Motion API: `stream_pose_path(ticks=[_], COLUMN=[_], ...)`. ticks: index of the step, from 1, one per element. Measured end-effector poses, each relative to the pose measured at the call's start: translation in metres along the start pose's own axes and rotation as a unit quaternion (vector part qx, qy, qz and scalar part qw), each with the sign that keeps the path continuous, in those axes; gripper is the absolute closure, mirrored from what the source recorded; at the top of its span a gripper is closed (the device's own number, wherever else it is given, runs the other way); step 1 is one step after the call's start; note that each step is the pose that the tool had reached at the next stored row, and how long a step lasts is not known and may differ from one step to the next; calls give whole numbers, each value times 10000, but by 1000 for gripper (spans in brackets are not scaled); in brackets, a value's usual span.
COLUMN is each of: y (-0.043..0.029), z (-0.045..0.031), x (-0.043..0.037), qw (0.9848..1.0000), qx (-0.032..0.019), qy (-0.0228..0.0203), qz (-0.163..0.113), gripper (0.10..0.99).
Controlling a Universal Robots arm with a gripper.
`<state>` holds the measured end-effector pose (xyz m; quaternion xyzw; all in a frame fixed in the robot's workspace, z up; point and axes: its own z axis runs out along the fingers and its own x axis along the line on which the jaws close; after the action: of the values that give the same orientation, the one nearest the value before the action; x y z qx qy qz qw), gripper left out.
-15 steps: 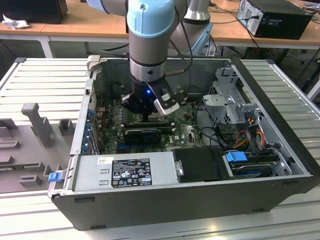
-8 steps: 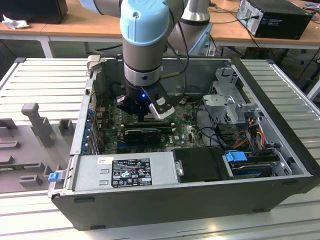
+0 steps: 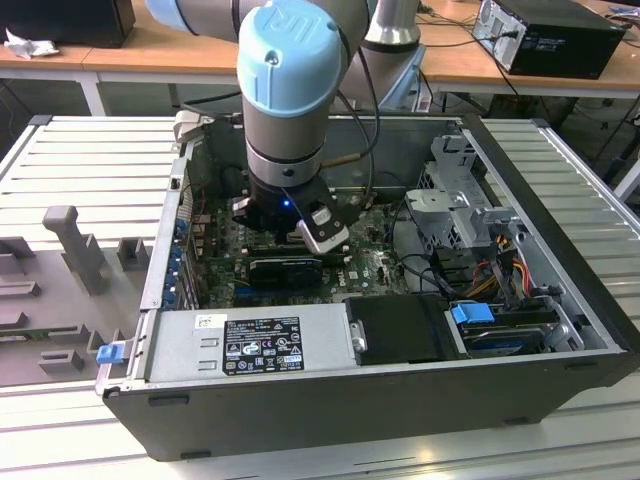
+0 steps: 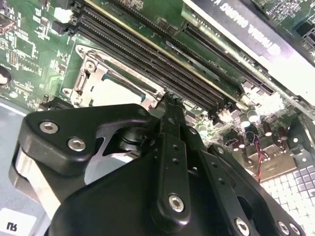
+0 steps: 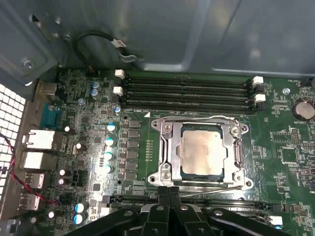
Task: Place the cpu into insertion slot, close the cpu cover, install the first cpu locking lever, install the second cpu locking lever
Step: 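Install the second cpu locking lever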
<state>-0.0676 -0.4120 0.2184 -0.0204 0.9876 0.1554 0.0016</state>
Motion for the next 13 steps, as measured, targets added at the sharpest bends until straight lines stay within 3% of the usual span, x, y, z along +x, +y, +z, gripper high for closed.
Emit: stream_pose_path(ticks=[2,10,13], y=[-8,-52,-64], z=[6,131,169], x=[3,60,68], qw=[10000,10000,9999], qx=[-33,-55,-132], qy=[-6,-16,-19], qz=[14,43,45], gripper=[980,980,980])
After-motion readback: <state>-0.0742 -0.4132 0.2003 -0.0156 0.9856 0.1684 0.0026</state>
